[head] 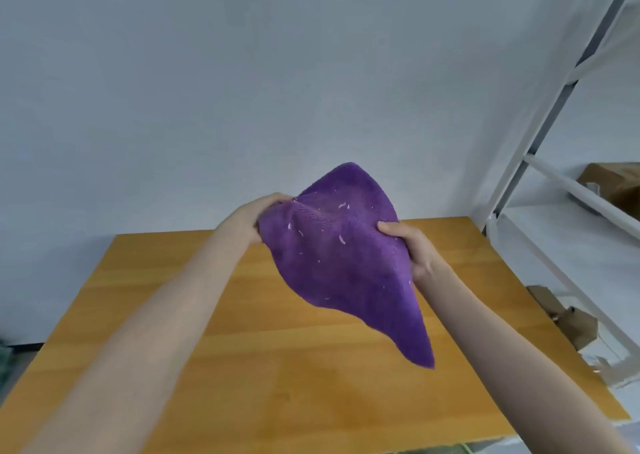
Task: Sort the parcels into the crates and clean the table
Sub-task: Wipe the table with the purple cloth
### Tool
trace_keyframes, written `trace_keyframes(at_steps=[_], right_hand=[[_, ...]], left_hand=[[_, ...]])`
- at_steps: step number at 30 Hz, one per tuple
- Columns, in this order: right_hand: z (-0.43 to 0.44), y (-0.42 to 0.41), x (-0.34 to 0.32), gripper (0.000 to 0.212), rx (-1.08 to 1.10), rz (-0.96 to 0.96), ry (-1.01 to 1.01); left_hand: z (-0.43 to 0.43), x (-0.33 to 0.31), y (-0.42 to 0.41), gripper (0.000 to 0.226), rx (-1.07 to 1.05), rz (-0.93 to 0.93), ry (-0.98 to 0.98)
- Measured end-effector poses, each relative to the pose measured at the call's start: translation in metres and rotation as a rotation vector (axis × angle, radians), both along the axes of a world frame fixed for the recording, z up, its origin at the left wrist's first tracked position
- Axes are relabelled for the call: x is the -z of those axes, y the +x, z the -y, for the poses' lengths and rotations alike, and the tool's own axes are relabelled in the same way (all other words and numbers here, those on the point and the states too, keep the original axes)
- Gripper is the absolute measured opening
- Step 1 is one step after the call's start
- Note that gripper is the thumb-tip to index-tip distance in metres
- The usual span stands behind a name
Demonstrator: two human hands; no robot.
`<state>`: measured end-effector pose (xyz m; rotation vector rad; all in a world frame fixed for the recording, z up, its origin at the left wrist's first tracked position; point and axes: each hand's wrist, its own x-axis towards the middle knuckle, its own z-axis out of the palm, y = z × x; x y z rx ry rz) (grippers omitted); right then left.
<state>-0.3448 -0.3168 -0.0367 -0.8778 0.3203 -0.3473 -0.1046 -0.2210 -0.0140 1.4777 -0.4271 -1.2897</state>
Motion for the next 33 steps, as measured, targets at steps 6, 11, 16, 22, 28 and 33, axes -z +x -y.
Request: trace_keyframes(at_steps=[6, 11, 16, 22, 28, 33], right_hand=[[-0.009, 0.055, -0.022, 0.044, 0.092, 0.204, 0.160], [-0.008, 0.075, -0.031, 0.035, 0.152, 0.168, 0.141], [0.025, 0.067, -0.028, 0.009, 0.355, -0.280, 0.101], [0.046, 0.045, -0.008, 0.018, 0.343, -0.485, 0.159], [0.061, 0.043, -0.021, 0.028, 0.437, -0.401, 0.136], [0.059, 0.036, -0.024, 0.027, 0.195, -0.574, 0.031]], left_hand=[[-0.017, 0.050, -0.006, 0.042, 0.025, -0.423, -0.007], [-0.008, 0.036, -0.012, 0.037, 0.008, -0.548, -0.017], [0.002, 0.028, 0.026, 0.040, -0.038, -0.234, -0.209], [-0.007, -0.016, 0.059, 0.059, 0.020, 0.223, -0.125], [0.002, -0.049, 0.067, 0.088, 0.084, 0.410, -0.087], [0.004, -0.048, 0.068, 0.070, -0.013, 0.357, -0.082]])
